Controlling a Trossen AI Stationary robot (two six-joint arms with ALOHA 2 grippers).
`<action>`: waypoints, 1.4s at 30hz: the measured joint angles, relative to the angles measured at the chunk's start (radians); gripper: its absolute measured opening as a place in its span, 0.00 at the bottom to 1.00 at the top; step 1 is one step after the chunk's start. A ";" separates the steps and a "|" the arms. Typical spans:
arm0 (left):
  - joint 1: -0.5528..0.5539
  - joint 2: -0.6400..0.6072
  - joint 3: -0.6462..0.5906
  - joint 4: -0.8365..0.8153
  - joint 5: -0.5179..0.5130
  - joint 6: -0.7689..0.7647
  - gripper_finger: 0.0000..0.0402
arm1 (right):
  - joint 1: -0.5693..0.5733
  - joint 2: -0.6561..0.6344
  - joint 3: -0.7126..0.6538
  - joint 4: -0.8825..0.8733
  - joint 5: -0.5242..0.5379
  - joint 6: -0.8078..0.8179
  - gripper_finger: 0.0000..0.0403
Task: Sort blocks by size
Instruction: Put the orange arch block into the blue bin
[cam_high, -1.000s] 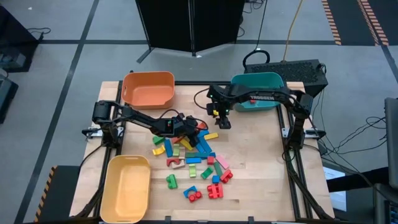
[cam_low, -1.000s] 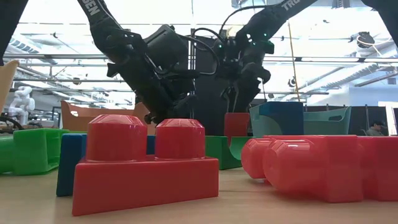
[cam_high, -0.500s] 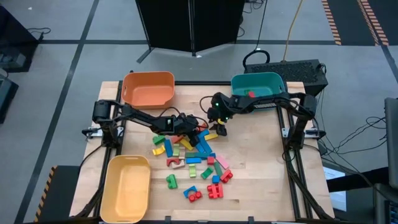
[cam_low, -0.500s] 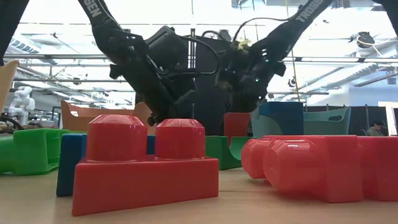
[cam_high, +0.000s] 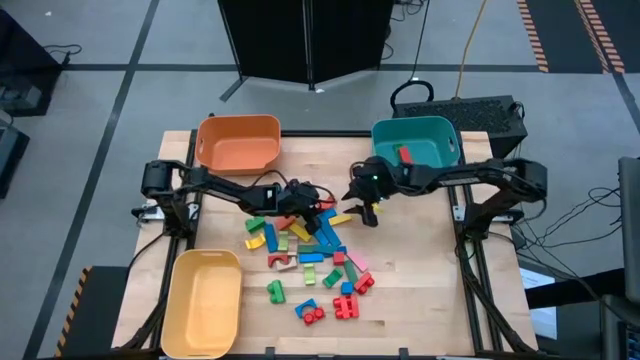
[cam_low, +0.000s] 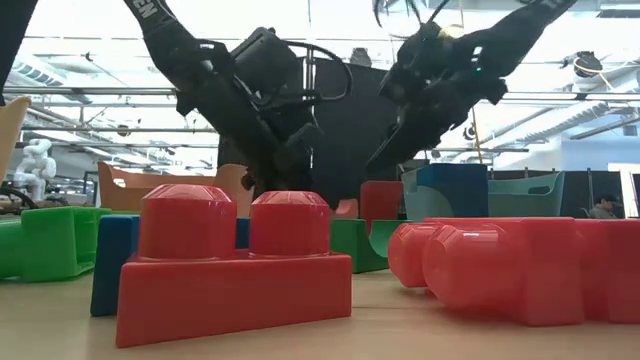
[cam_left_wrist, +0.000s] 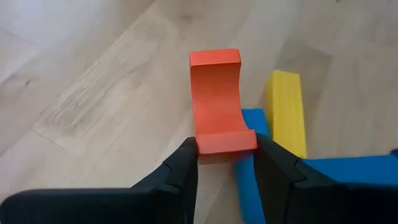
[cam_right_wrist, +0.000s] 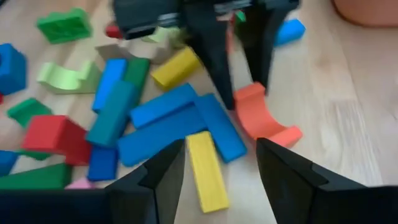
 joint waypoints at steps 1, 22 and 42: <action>-0.005 -0.009 -0.001 -0.001 0.000 0.005 0.28 | 0.006 -0.013 -0.007 0.006 -0.001 0.000 0.46; -0.075 -0.092 0.000 0.064 0.019 0.191 0.28 | 0.083 -0.039 -0.027 0.136 -0.018 0.036 0.46; -0.083 -0.091 0.000 0.063 0.019 0.260 0.28 | 0.083 -0.039 -0.026 0.070 0.103 0.005 0.46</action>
